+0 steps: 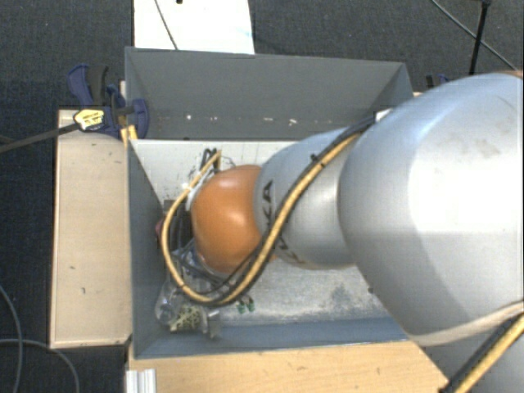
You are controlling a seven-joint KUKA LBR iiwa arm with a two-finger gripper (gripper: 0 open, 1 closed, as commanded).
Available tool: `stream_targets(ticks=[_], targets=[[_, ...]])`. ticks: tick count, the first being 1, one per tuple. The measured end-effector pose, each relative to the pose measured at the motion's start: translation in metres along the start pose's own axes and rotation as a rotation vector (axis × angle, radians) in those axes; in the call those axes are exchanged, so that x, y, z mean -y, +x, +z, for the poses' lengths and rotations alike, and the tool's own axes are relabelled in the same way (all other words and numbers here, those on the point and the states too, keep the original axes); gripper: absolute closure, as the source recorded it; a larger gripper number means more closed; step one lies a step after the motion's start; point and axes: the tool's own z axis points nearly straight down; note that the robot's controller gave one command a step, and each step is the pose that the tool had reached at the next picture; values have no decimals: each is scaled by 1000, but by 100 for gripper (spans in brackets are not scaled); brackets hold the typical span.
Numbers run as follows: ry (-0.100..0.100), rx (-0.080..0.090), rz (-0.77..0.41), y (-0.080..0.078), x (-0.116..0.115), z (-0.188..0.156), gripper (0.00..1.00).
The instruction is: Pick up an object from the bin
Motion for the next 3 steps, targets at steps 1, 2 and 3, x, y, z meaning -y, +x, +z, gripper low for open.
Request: stream_targets(ticks=[1,2,3], targets=[[-2,-10,4,3,-2,2,100],[-5,0,-6,-15,4,-71,100],[-5,-9,-4,-12,4,-66,0]])
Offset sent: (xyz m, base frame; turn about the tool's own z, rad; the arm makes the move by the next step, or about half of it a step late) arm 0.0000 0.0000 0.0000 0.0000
